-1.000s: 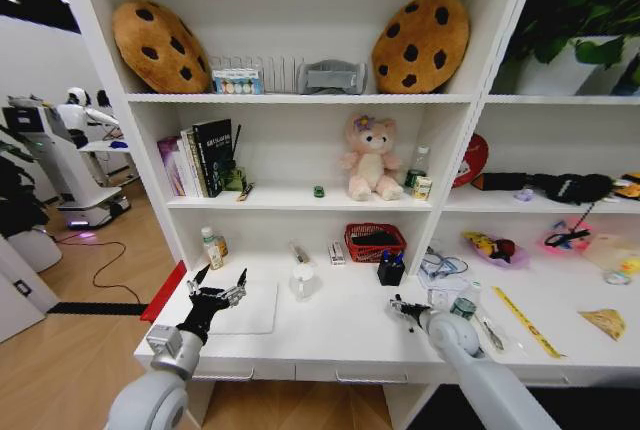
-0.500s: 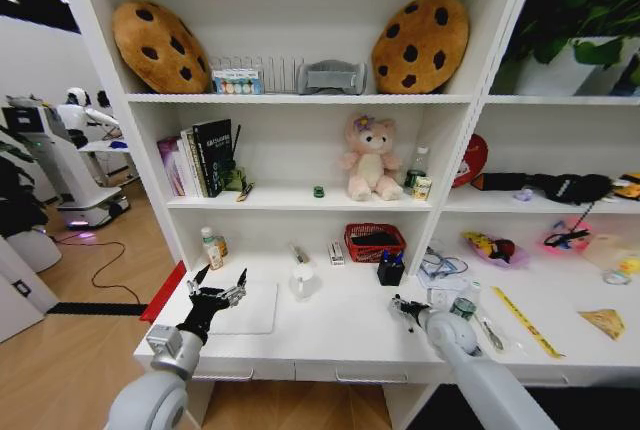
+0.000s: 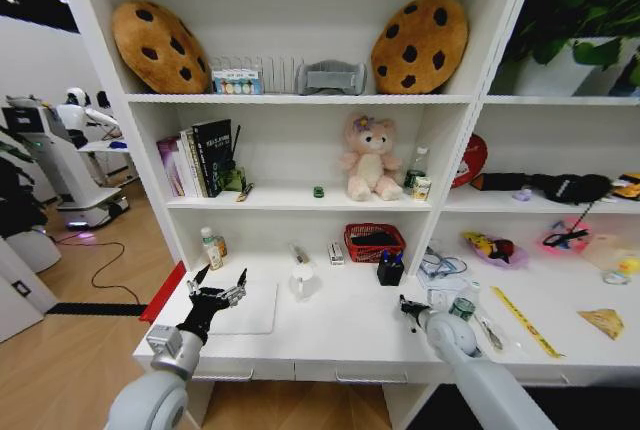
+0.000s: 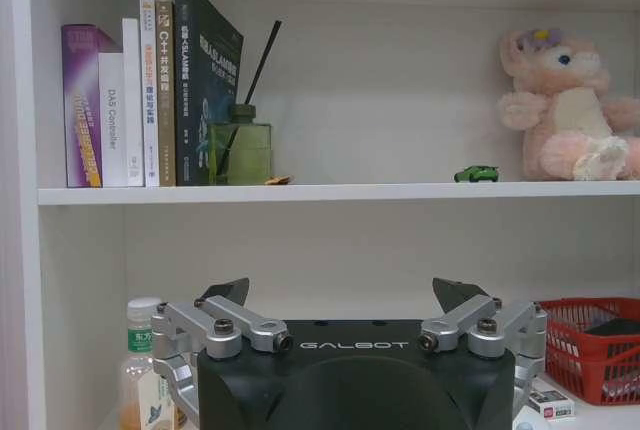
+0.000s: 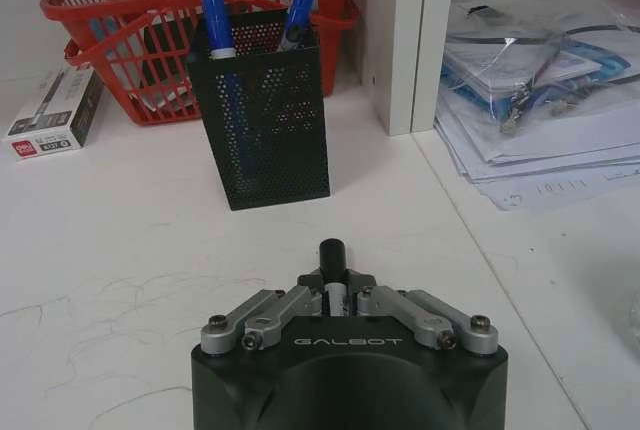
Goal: Organize the objects on the table.
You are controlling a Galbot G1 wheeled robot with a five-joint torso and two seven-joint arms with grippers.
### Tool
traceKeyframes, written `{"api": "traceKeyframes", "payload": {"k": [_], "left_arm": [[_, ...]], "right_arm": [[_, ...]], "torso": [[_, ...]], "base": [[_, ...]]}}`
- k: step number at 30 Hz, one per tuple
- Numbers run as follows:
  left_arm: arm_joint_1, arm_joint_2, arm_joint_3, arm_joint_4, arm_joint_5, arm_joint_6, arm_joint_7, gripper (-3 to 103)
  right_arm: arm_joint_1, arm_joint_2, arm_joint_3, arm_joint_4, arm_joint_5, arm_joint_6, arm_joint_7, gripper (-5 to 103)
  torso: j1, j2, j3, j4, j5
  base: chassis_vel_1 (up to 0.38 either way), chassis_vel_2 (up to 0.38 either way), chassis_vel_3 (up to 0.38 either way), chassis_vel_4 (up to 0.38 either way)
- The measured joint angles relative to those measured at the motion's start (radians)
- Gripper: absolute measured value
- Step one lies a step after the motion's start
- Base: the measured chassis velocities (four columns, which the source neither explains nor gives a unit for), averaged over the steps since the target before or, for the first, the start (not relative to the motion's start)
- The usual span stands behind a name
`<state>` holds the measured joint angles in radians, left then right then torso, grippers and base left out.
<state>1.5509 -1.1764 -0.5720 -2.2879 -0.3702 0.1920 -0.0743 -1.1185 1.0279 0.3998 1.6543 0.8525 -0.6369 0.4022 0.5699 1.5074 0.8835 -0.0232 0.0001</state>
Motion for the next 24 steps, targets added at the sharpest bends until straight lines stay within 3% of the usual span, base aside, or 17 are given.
{"api": "traceKeyframes", "payload": {"k": [4,7,8,9,10,12,13,15,16,18,19,22,24], "left_arm": [[0.000,0.000,0.000,0.000,0.000,0.000,0.000,100],[0.000,0.000,0.000,0.000,0.000,0.000,0.000,100],[0.000,0.000,0.000,0.000,0.000,0.000,0.000,100],[0.000,0.000,0.000,0.000,0.000,0.000,0.000,100],[0.000,0.000,0.000,0.000,0.000,0.000,0.000,100],[0.000,0.000,0.000,0.000,0.000,0.000,0.000,100],[0.000,0.000,0.000,0.000,0.000,0.000,0.000,100],[0.000,0.000,0.000,0.000,0.000,0.000,0.000,100],[0.000,0.000,0.000,0.000,0.000,0.000,0.000,100],[0.000,0.000,0.000,0.000,0.000,0.000,0.000,100],[0.000,0.000,0.000,0.000,0.000,0.000,0.000,100],[0.000,0.000,0.000,0.000,0.000,0.000,0.000,100],[0.000,0.000,0.000,0.000,0.000,0.000,0.000,100]], "right_arm": [[-0.006,0.004,-0.006,0.006,-0.021,0.043,-0.010,10],[-0.010,0.004,-0.007,0.033,-0.144,0.184,-0.105,10],[-0.010,0.004,-0.007,0.033,-0.144,0.184,-0.105,10],[-0.009,0.000,-0.009,0.034,-0.223,0.266,-0.159,10],[-0.009,0.000,-0.009,0.034,-0.223,0.266,-0.159,10],[0.016,0.002,-0.020,0.018,-0.362,0.467,-0.242,10],[0.016,0.002,-0.020,0.018,-0.362,0.467,-0.242,10],[0.046,0.017,-0.030,-0.011,-0.429,0.590,-0.266,10],[0.046,0.017,-0.030,-0.011,-0.429,0.590,-0.266,10],[0.087,0.044,-0.035,-0.073,-0.534,0.728,-0.282,10],[0.087,0.044,-0.035,-0.073,-0.534,0.728,-0.282,10],[0.148,0.088,-0.036,-0.185,-0.660,0.868,-0.285,10],[0.166,0.106,-0.035,-0.219,-0.686,0.894,-0.287,10]], "torso": [[0.000,0.000,0.000,0.0000,0.0004],[0.000,0.000,0.000,0.0001,0.0003],[0.000,0.000,0.000,0.0001,0.0003],[0.000,0.000,0.000,0.0001,0.0002],[0.000,0.000,0.000,0.0001,0.0002],[0.000,0.000,0.000,0.0000,-0.0003],[0.000,0.000,0.000,0.0000,-0.0003],[0.000,0.000,0.000,0.0001,0.0000],[0.000,0.000,0.000,0.0001,0.0000],[0.000,0.000,0.000,0.0001,0.0000],[0.000,0.000,0.000,0.0001,0.0000],[0.000,0.000,0.000,0.0000,-0.0003],[0.000,0.000,0.000,0.0000,0.0001]], "base": [[0.000,0.000,0.000,0.000],[0.000,0.000,0.000,0.000],[0.000,0.000,0.000,0.000],[0.000,0.000,0.000,0.000],[0.000,0.000,0.000,0.000],[0.000,0.000,0.000,0.000],[0.000,0.000,0.000,0.000],[0.000,0.000,0.000,0.000],[0.000,0.000,0.000,0.000],[0.000,0.000,0.000,0.000],[0.000,0.000,0.000,0.000],[0.000,0.000,0.000,0.000],[0.000,0.000,0.000,0.000]]}}
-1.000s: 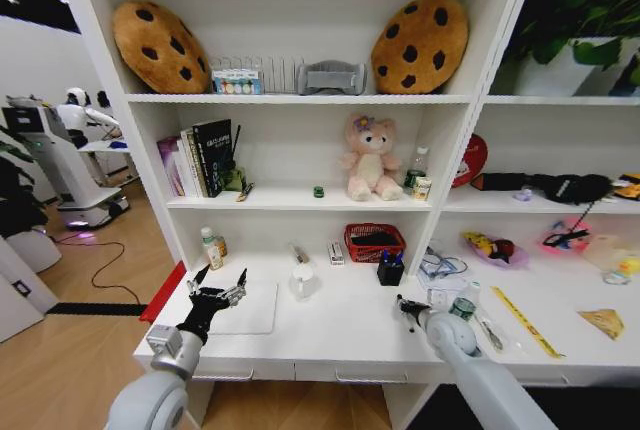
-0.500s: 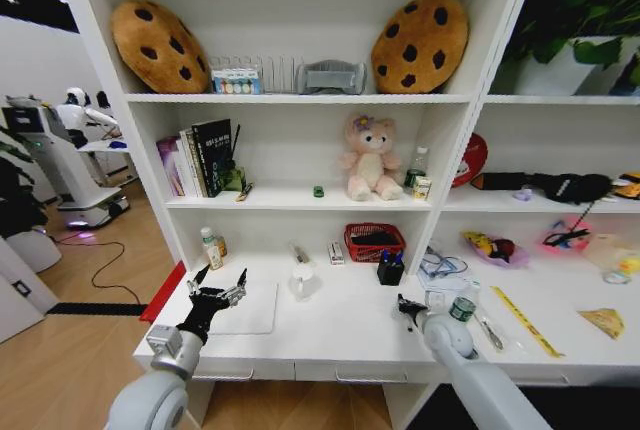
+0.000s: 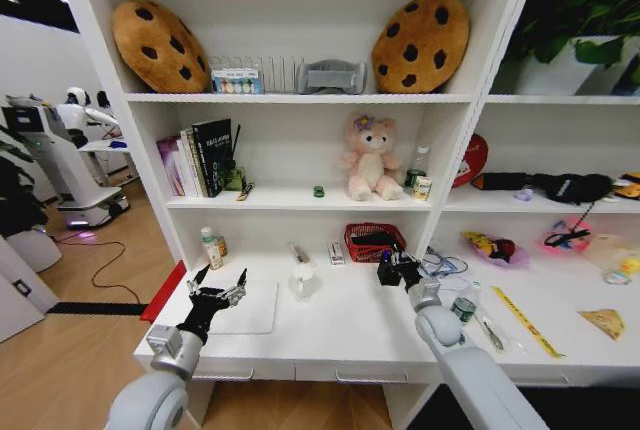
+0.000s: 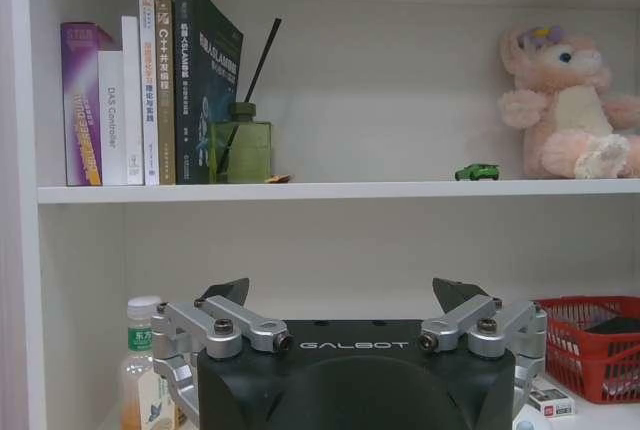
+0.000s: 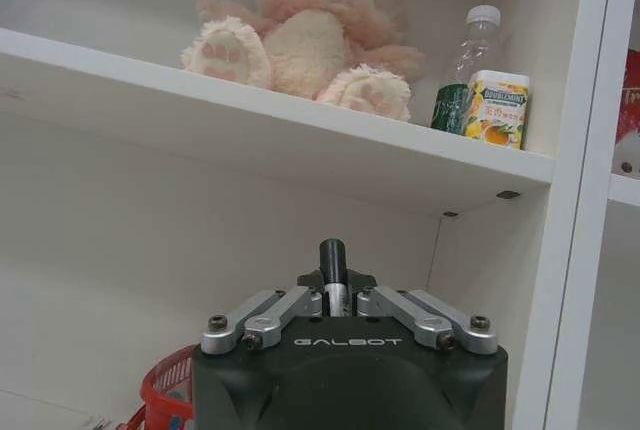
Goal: Organize the objects on the table.
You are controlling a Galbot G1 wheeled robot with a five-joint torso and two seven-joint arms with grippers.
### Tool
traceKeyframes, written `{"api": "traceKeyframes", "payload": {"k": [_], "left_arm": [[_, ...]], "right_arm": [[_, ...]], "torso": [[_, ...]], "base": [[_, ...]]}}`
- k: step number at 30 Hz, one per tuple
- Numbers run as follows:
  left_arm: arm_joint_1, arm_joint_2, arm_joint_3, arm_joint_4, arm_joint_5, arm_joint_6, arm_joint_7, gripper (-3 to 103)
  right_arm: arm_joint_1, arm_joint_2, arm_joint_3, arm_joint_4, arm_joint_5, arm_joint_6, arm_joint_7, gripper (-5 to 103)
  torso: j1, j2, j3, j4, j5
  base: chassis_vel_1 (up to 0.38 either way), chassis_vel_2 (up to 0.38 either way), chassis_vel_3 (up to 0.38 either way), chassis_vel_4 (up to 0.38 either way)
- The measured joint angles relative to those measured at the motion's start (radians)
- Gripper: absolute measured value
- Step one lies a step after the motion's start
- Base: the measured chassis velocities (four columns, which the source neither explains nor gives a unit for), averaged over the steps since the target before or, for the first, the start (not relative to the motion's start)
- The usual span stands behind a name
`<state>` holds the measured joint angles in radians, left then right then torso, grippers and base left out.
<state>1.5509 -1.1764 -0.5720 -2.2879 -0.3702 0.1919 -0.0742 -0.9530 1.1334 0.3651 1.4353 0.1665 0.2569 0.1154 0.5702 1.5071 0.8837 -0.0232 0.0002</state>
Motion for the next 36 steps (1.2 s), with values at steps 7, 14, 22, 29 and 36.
{"api": "traceKeyframes", "payload": {"k": [7,14,22,29,36], "left_arm": [[0.000,0.000,0.000,0.000,0.000,0.000,0.000,100],[0.000,0.000,0.000,0.000,0.000,0.000,0.000,100],[0.000,0.000,0.000,0.000,0.000,0.000,0.000,100],[0.000,0.000,0.000,0.000,0.000,0.000,0.000,100],[0.000,0.000,0.000,0.000,0.000,0.000,0.000,100]], "right_arm": [[0.085,0.073,0.008,-0.148,-0.048,0.083,-0.029,10],[0.145,0.108,0.009,-0.223,-0.044,0.095,-0.037,10],[0.162,0.106,0.013,-0.251,-0.027,0.081,-0.034,10],[0.173,0.089,0.020,-0.287,0.000,0.077,-0.052,10],[0.191,0.095,0.013,-0.317,-0.006,0.078,-0.058,10]], "torso": [[0.000,0.000,0.000,-0.0001,-0.0003],[0.000,0.000,0.000,0.0002,-0.0003],[0.000,0.000,0.000,0.0000,-0.0002],[0.000,0.000,0.000,-0.0001,-0.0002],[0.000,0.000,0.000,0.0001,-0.0002]], "base": [[0.000,0.000,0.000,0.000],[0.000,0.000,0.000,0.000],[0.000,0.000,0.000,0.000],[0.000,0.000,0.000,0.000],[0.000,0.000,0.000,0.000]]}}
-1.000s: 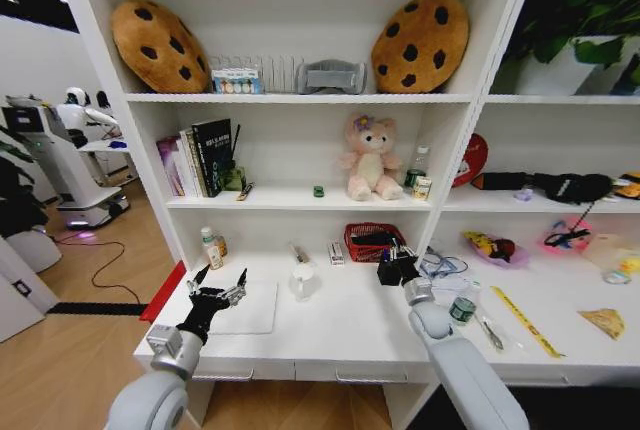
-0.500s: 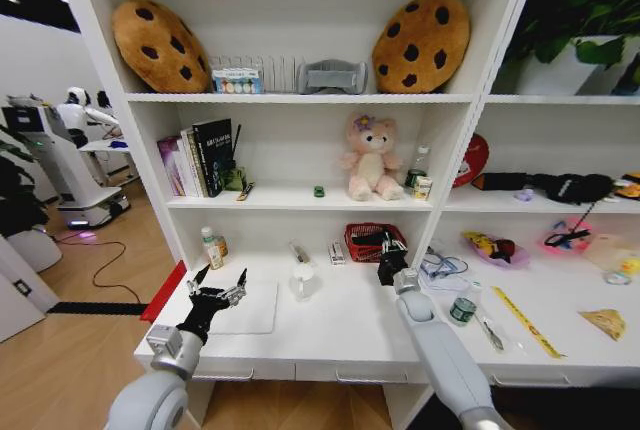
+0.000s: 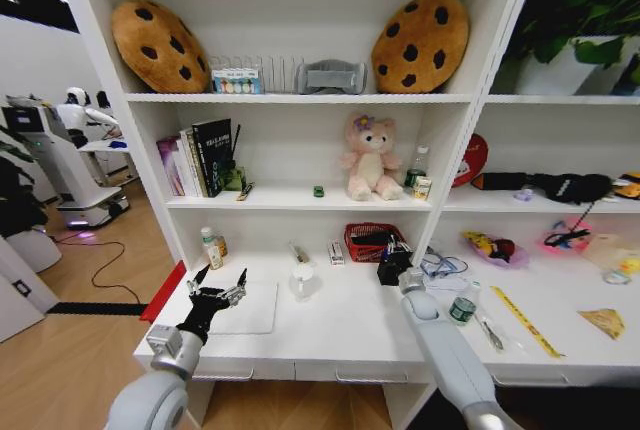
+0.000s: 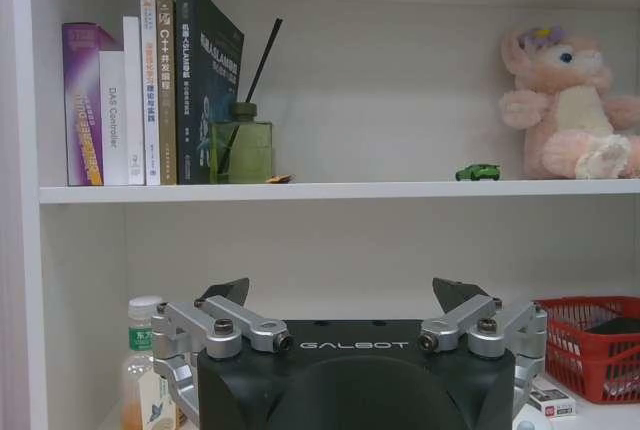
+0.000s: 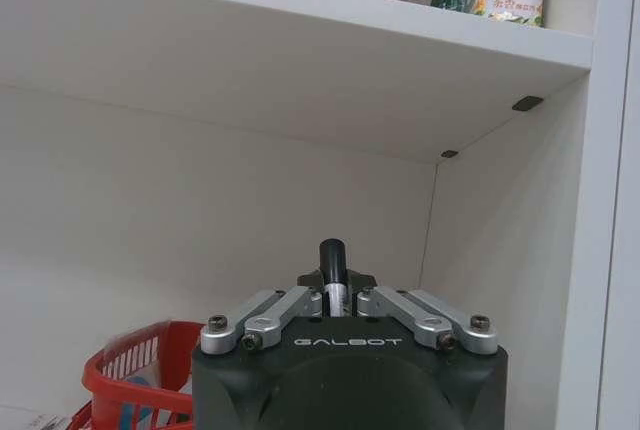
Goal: Organize the objects on the table.
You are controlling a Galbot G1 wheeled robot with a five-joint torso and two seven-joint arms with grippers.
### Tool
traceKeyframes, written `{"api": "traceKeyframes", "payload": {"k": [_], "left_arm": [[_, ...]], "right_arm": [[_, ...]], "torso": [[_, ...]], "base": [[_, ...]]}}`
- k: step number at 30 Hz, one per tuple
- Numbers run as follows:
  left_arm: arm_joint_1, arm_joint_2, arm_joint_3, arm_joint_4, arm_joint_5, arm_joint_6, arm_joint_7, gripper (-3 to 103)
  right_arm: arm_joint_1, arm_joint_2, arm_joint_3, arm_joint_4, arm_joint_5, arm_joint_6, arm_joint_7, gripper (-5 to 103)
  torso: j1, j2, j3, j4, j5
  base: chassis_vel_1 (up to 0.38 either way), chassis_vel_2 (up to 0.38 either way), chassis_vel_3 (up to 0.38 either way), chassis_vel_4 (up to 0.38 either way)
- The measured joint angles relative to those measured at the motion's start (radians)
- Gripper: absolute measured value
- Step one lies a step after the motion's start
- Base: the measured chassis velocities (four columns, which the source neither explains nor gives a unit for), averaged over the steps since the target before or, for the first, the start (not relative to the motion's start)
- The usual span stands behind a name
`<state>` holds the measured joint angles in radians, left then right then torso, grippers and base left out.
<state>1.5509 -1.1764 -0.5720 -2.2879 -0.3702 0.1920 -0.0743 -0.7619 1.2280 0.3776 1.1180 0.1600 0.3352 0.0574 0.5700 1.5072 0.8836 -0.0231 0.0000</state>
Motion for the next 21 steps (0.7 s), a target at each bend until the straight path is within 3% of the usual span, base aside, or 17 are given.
{"api": "traceKeyframes", "payload": {"k": [2,19,21], "left_arm": [[0.000,0.000,0.000,0.000,0.000,0.000,0.000,100],[0.000,0.000,0.000,0.000,0.000,0.000,0.000,100],[0.000,0.000,0.000,0.000,0.000,0.000,0.000,100]], "right_arm": [[0.000,0.001,-0.001,-0.005,-0.004,0.000,0.000,8],[-0.078,-0.030,-0.005,0.099,-0.010,-0.033,0.071,77],[-0.097,-0.039,-0.009,0.132,-0.001,-0.051,0.082,77]], "torso": [[0.000,0.000,0.000,0.0000,0.0000],[0.000,0.000,0.000,0.0000,0.0000],[0.000,0.000,0.000,0.0000,0.0000]], "base": [[0.000,0.000,0.000,0.000],[0.000,0.000,0.000,0.000],[0.000,0.000,0.000,0.000]]}}
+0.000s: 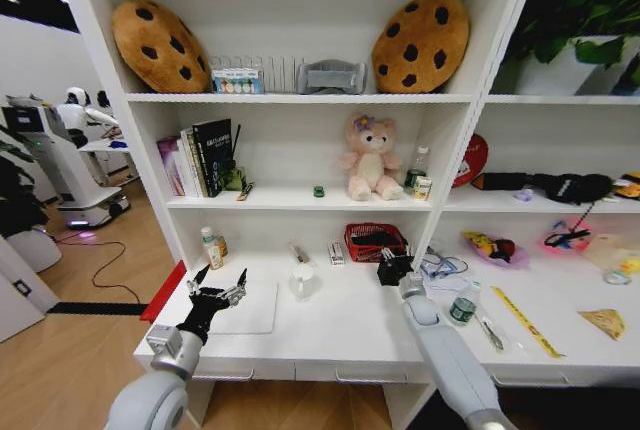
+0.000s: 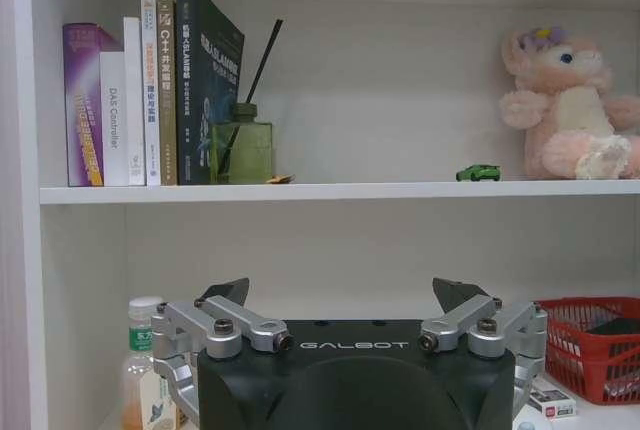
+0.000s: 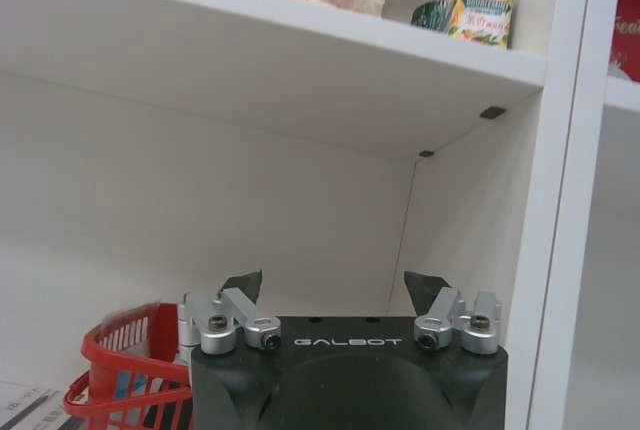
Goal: Organize the objects on the table.
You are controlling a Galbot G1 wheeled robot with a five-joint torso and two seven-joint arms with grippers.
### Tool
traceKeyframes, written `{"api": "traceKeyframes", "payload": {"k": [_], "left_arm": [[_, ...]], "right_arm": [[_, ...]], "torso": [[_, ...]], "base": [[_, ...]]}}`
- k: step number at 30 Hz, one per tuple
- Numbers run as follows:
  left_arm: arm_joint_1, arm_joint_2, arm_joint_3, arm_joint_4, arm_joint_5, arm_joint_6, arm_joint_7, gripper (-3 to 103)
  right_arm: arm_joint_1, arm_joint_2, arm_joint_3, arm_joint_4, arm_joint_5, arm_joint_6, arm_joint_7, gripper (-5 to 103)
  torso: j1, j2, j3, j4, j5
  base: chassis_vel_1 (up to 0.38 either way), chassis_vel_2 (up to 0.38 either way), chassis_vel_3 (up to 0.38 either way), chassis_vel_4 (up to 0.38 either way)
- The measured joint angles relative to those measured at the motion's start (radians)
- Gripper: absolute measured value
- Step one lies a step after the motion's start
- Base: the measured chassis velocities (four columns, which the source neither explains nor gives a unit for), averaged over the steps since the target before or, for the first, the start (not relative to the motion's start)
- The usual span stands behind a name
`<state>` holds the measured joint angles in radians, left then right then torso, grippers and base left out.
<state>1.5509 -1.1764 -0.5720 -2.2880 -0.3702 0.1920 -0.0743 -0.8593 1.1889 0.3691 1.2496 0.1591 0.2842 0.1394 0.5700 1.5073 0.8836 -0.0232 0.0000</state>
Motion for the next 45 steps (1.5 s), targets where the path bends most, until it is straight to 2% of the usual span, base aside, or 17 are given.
{"api": "traceKeyframes", "payload": {"k": [2,6,10,11,13,14,16,20,22,23,24,26,27,35,37,40,45], "left_arm": [[0.000,0.000,0.000,0.000,0.000,0.000,0.000,100],[0.000,0.000,0.000,0.000,0.000,0.000,0.000,100],[0.000,0.000,0.000,0.000,0.000,0.000,0.000,100],[0.000,0.000,0.000,0.000,0.000,0.000,0.000,100],[0.000,0.000,0.000,0.000,0.000,0.000,0.000,100],[0.000,0.000,0.000,0.000,0.000,0.000,0.000,100],[0.000,0.000,0.000,0.000,0.000,0.000,0.000,100],[0.000,0.000,0.000,0.000,0.000,0.000,0.000,100],[0.000,0.000,0.000,0.000,0.000,0.000,0.000,100],[0.000,0.000,0.000,0.000,0.000,0.000,0.000,100],[0.000,0.000,0.000,0.000,0.000,0.000,0.000,100],[0.000,0.000,0.000,0.000,0.000,0.000,0.000,100],[0.000,0.000,0.000,0.000,0.000,0.000,0.000,100],[0.000,0.000,0.000,0.000,0.000,0.000,0.000,100],[0.000,0.000,0.000,0.000,0.000,0.000,0.000,100],[0.000,0.000,0.000,0.000,0.000,0.000,0.000,100],[0.000,0.000,0.000,0.000,0.000,0.000,0.000,100]], "right_arm": [[-0.063,-0.037,-0.017,0.123,0.055,-0.075,0.052,93],[-0.116,-0.074,-0.031,0.230,0.100,-0.159,0.117,97],[-0.239,-0.128,-0.025,0.516,0.219,-0.453,0.242,100],[-0.239,-0.128,-0.025,0.516,0.219,-0.453,0.242,100],[-0.316,-0.139,-0.011,0.640,0.258,-0.574,0.346,100],[-0.316,-0.139,-0.011,0.640,0.258,-0.574,0.346,100],[-0.411,-0.129,-0.012,0.744,0.322,-0.670,0.531,100],[-0.487,-0.082,-0.010,0.789,0.319,-0.665,0.623,100],[-0.534,0.002,-0.006,0.760,0.221,-0.578,0.670,100],[-0.534,0.002,-0.006,0.760,0.221,-0.578,0.670,100],[-0.546,0.062,0.001,0.715,0.140,-0.507,0.680,100],[-0.547,0.090,0.008,0.685,0.096,-0.467,0.680,100],[-0.542,0.117,0.020,0.643,0.045,-0.410,0.675,100],[-0.522,0.129,0.033,0.605,0.015,-0.352,0.677,100],[-0.505,0.131,0.039,0.578,0.005,-0.309,0.700,100],[-0.488,0.137,0.046,0.549,0.017,-0.251,0.805,100],[-0.476,0.152,0.083,0.486,0.019,-0.181,0.849,100]], "torso": [[0.000,0.000,0.000,0.0000,-0.0002],[0.000,0.000,0.000,-0.0003,0.0001],[0.000,0.000,0.000,0.0001,-0.0001],[0.000,0.000,0.000,0.0001,-0.0001],[0.000,0.000,0.000,0.0000,-0.0003],[0.000,0.000,0.000,0.0000,-0.0003],[0.000,0.000,0.000,-0.0003,0.0000],[0.000,0.000,0.000,-0.0003,-0.0003],[0.000,0.000,0.000,0.0000,-0.0003],[0.000,0.000,0.000,0.0000,-0.0003],[0.000,0.000,0.000,-0.0002,0.0003],[0.000,0.000,0.000,0.0000,0.0001],[0.000,0.000,0.000,0.0000,0.0001],[0.000,0.000,0.000,0.0001,-0.0001],[0.000,0.000,0.000,0.0001,-0.0001],[0.000,0.000,0.000,0.0000,-0.0001],[0.000,0.000,0.000,-0.0001,0.0000]], "base": [[0.000,0.000,0.000,0.000],[0.000,0.000,0.000,0.000],[0.000,0.000,0.000,0.000],[0.000,0.000,0.000,0.000],[0.000,0.000,0.000,0.000],[0.000,0.000,0.000,0.000],[0.000,0.000,0.000,0.000],[0.000,0.000,0.000,0.000],[0.000,0.000,0.000,0.000],[0.000,0.000,0.000,0.000],[0.000,0.000,0.000,0.000],[0.000,0.000,0.000,0.000],[0.000,0.000,0.000,0.000],[0.000,0.000,0.000,0.000],[0.000,0.000,0.000,0.000],[0.000,0.000,0.000,0.000],[0.000,0.000,0.000,0.000]]}}
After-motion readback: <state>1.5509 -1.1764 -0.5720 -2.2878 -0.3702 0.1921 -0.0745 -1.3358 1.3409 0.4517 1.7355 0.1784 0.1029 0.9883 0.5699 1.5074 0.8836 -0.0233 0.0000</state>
